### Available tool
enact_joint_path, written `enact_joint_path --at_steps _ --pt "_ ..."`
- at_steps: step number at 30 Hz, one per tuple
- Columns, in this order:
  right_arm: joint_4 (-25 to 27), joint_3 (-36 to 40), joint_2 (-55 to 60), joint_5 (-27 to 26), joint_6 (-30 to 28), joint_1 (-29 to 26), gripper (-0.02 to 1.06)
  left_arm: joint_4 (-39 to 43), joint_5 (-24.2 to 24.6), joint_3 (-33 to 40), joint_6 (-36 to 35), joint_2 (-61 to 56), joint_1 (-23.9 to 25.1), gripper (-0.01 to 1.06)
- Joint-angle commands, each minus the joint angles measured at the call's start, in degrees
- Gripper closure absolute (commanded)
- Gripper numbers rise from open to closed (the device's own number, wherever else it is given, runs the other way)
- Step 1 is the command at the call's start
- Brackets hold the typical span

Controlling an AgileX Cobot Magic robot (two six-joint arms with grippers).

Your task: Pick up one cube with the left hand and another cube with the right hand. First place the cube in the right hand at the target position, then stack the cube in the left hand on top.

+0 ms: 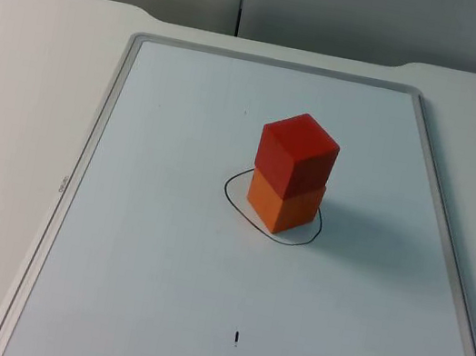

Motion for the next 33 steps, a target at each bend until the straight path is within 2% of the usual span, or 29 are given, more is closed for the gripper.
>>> enact_joint_path --at_steps 1,33 --pt "-0.3 0.4 -0.2 0.0 0.0 0.1 0.07 -0.3 -0.3 0.1 -0.1 -0.2 -0.3 0.0" --pt "-0.1 2.0 -0.2 -0.1 1.8 0.1 0.07 -0.4 -0.3 0.1 0.0 -0.2 -0.3 0.0"
